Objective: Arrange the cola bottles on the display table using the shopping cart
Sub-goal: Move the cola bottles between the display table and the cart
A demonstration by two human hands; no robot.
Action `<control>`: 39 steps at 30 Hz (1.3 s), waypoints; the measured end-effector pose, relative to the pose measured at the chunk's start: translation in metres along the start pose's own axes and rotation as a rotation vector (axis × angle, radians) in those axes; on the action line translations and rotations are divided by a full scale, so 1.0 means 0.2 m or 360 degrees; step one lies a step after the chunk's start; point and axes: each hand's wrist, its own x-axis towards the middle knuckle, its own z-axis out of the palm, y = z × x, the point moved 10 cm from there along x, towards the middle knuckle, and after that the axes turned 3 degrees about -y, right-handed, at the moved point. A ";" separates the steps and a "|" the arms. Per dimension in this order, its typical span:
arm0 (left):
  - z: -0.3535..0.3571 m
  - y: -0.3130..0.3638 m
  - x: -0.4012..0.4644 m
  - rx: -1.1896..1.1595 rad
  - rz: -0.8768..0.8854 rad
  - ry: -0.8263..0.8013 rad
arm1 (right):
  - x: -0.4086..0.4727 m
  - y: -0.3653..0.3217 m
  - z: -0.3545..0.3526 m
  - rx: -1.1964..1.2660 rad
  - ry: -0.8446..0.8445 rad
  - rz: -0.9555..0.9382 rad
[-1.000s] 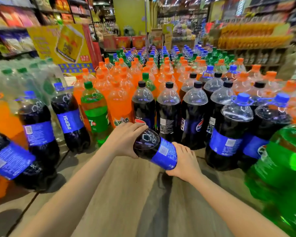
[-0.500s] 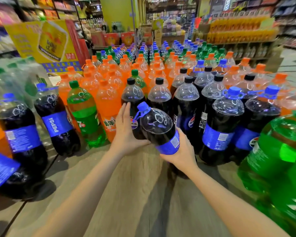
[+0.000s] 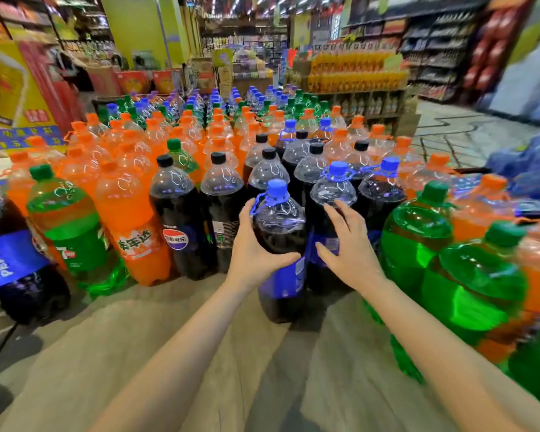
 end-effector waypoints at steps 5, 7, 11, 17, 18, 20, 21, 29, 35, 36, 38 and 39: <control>0.03 -0.02 0.03 0.0036 -0.0018 -0.0007 | 0.18 0.03 -0.04 -0.0222 -0.0046 0.0073; 0.03 -0.03 0.02 0.0039 -0.0006 0.0003 | 0.22 0.06 -0.03 -0.0199 -0.0054 0.0143; 0.08 -0.09 -0.07 0.0004 -0.0023 0.0008 | 0.22 0.10 -0.03 -0.0093 -0.0028 0.0185; 0.16 -0.20 -0.11 0.0085 -0.0101 0.0004 | 0.22 0.12 -0.02 -0.0063 -0.0057 0.0182; 0.17 -0.20 -0.09 0.0096 -0.0095 -0.0011 | 0.22 0.13 -0.01 -0.0061 -0.0058 0.0182; 0.17 -0.22 -0.05 0.0111 -0.0090 -0.0008 | 0.22 0.13 -0.01 -0.0059 -0.0070 0.0196; 0.17 -0.23 -0.03 0.0113 -0.0098 0.0009 | 0.22 0.13 -0.01 -0.0060 -0.0077 0.0205; 0.15 -0.32 0.08 0.0150 -0.0073 0.0026 | 0.22 0.13 -0.01 -0.0094 -0.0076 0.0193; 0.17 -0.34 0.08 0.0162 -0.0077 -0.0040 | 0.22 0.14 0.00 -0.0067 -0.0103 0.0227; 0.17 -0.33 0.08 0.0167 -0.0094 -0.0042 | 0.22 0.14 0.01 -0.0099 -0.0123 0.0225; 0.17 -0.32 0.06 0.0201 -0.0117 -0.0032 | 0.21 0.13 0.03 -0.0245 -0.0174 0.0199; 0.17 -0.30 0.05 0.0232 -0.0134 -0.0017 | 0.21 0.13 0.03 -0.0338 -0.0200 0.0188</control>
